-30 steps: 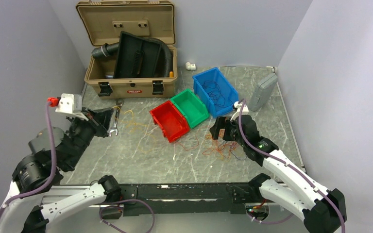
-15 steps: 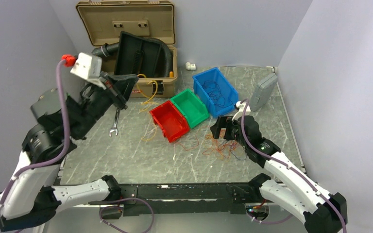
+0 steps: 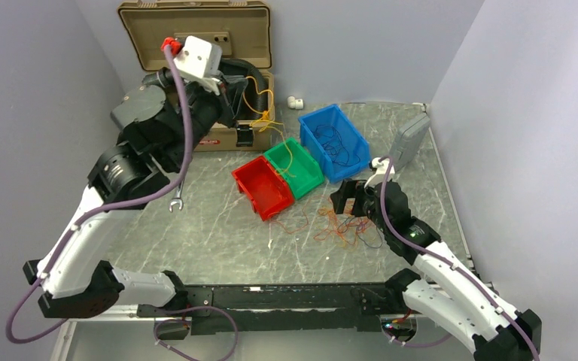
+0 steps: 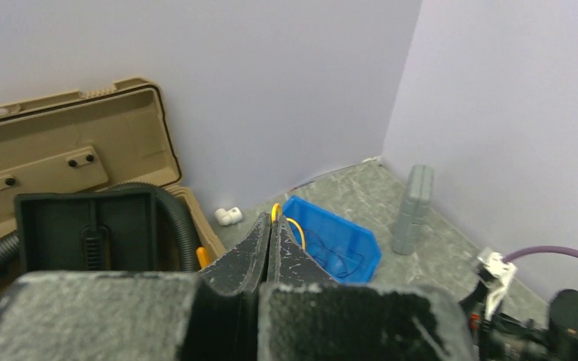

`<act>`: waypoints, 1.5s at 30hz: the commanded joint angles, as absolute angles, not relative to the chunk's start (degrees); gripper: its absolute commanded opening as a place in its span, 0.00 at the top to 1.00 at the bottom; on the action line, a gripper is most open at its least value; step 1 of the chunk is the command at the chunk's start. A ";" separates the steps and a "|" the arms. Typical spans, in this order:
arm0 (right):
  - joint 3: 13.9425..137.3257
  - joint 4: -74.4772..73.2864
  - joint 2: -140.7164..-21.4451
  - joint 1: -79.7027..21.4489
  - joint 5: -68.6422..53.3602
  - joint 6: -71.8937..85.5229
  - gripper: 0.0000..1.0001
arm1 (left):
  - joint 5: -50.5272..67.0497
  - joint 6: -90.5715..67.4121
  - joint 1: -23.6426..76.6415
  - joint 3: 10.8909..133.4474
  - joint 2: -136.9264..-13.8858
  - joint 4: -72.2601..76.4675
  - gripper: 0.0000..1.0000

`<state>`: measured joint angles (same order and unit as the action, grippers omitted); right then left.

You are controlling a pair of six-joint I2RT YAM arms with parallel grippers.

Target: Untangle the cables

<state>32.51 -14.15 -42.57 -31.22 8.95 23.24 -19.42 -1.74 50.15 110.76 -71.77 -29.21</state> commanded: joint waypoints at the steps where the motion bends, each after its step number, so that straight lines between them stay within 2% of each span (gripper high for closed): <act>1: 32.63 -14.56 -41.40 -31.45 10.79 21.97 0.00 | -21.18 1.74 47.86 111.51 -73.75 -25.89 1.00; 15: 32.98 -13.30 -43.17 -31.47 10.30 22.31 0.00 | -14.15 -8.59 38.22 94.23 -67.86 -25.04 1.00; 24: 33.21 -13.41 -43.55 -31.44 9.67 22.70 0.00 | -8.87 -13.54 36.33 83.39 -66.69 -24.05 1.00; 45: 32.71 -15.23 -41.79 -31.44 10.26 22.50 0.00 | -6.09 -16.65 35.89 80.69 -82.76 -31.73 1.00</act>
